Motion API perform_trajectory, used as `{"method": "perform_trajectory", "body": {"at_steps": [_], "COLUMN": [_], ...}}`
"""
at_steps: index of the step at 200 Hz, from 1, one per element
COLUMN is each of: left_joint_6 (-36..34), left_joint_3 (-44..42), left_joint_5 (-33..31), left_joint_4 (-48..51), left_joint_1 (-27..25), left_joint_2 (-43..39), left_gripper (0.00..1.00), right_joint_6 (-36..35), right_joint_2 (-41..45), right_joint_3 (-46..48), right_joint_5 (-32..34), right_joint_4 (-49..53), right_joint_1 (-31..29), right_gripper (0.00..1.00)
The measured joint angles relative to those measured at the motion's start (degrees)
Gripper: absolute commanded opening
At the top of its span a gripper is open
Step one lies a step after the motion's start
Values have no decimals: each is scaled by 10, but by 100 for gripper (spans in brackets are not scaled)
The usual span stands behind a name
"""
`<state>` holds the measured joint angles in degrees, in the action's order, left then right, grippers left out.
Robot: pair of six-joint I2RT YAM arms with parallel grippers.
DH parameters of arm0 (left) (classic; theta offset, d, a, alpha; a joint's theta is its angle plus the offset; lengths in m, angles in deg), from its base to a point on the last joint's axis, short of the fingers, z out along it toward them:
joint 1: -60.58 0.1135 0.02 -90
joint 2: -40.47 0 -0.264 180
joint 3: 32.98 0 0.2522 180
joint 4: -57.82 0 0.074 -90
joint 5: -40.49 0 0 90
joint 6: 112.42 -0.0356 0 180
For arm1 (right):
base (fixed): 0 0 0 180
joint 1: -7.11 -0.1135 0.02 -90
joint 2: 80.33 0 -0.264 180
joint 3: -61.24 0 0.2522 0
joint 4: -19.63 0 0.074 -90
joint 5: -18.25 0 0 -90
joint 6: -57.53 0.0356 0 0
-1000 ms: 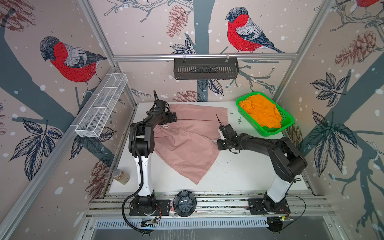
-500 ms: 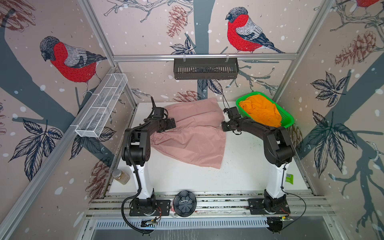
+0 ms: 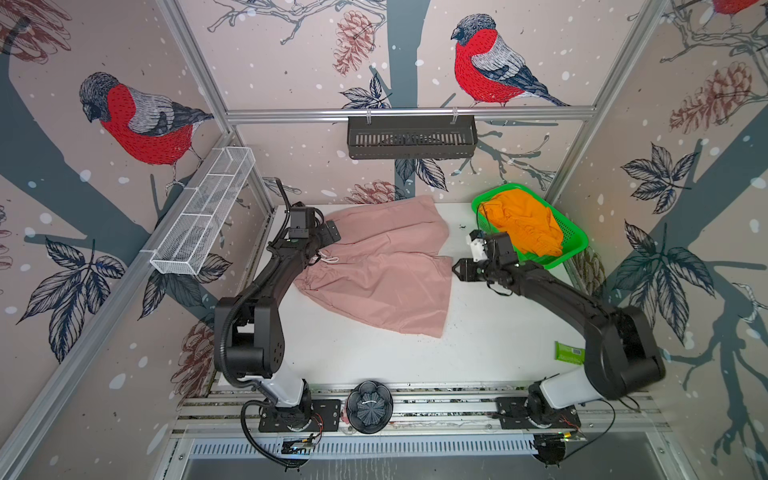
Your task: Fold and stack the shorts
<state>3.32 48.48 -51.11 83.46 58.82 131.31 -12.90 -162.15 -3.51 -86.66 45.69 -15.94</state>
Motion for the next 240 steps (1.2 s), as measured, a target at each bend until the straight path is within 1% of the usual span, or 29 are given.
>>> {"method": "perform_trajectory", "body": {"at_steps": [15,32,48,71,95,122,128,132,141,145,158,170,178,240], "left_joint_6": [18,46,70,87,100,104,104,104,104,104,104,104,104,87], "left_joint_3": [-50,-126,-188,-249,-292,-303,-303,-303,-303,-303,-303,-305,-306,-310], "left_joint_5": [-4,16,27,42,32,21,17,15,14,13,14,15,15,19], "left_joint_4": [6,2,5,-1,-5,-14,-18,-21,-26,-27,-33,-45,-53,-89], "left_joint_1": [15,51,78,82,84,84,85,86,87,89,91,94,96,103], "left_joint_2": [-48,-106,-151,-203,-224,-216,-211,-207,-198,-193,-179,-169,-161,-115], "left_gripper": [99,99,99,99,99,98,97,97,97,97,93,90,88,82], "right_joint_6": [28,65,101,145,183,207,209,209,210,209,210,210,209,207], "right_joint_2": [52,94,113,121,113,85,78,75,68,64,58,57,59,125], "right_joint_3": [50,115,157,187,212,226,229,229,229,229,229,229,229,241], "right_joint_5": [0,10,22,45,64,77,78,81,86,89,92,97,99,115], "right_joint_4": [6,0,8,-5,-31,-63,-67,-69,-84,-89,-96,-100,-102,-80], "right_joint_1": [-52,-106,-144,-207,-245,-264,-266,-267,-267,-267,-267,-264,-262,-239], "right_gripper": [60,60,61,61,61,58,56,52,42,36,20,9,4,3]}}
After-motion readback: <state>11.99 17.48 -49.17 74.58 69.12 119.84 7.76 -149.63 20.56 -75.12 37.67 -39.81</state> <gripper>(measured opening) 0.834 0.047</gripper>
